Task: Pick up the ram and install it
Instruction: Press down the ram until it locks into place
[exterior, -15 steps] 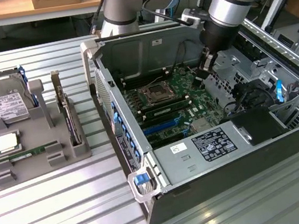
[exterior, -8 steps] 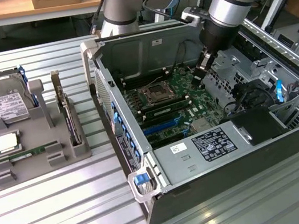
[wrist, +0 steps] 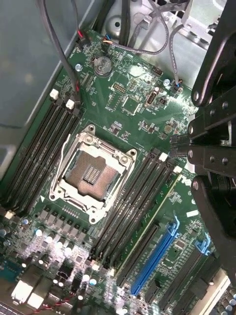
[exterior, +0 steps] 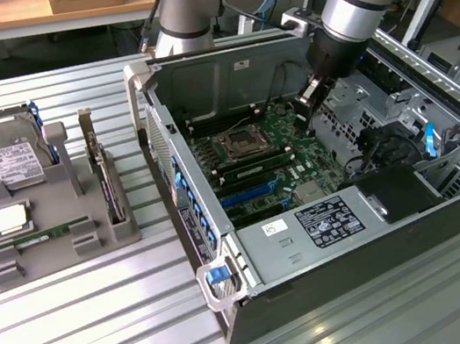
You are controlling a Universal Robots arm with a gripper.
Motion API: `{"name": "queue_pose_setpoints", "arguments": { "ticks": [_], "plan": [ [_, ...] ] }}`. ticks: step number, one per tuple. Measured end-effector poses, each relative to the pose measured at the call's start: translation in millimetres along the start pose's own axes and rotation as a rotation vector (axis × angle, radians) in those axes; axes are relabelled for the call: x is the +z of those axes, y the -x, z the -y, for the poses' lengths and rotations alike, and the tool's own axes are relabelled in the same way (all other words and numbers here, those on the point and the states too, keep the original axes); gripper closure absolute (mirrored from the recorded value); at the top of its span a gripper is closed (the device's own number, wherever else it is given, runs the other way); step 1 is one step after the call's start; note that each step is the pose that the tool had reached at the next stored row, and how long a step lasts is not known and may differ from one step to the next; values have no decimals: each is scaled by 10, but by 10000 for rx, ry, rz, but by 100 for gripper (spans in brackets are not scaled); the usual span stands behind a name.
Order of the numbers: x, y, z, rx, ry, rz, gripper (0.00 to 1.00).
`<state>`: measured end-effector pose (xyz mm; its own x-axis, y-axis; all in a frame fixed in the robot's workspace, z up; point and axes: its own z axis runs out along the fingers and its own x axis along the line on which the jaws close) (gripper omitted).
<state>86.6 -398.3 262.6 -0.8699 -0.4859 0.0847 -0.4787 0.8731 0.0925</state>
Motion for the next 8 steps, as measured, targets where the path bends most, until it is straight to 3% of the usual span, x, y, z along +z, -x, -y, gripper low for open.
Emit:
{"name": "queue_pose_setpoints", "arguments": {
  "ticks": [5,8],
  "plan": [
    [0,0,0,1158,100,108,90],
    [0,0,0,1582,136,148,90]
  ]
}}
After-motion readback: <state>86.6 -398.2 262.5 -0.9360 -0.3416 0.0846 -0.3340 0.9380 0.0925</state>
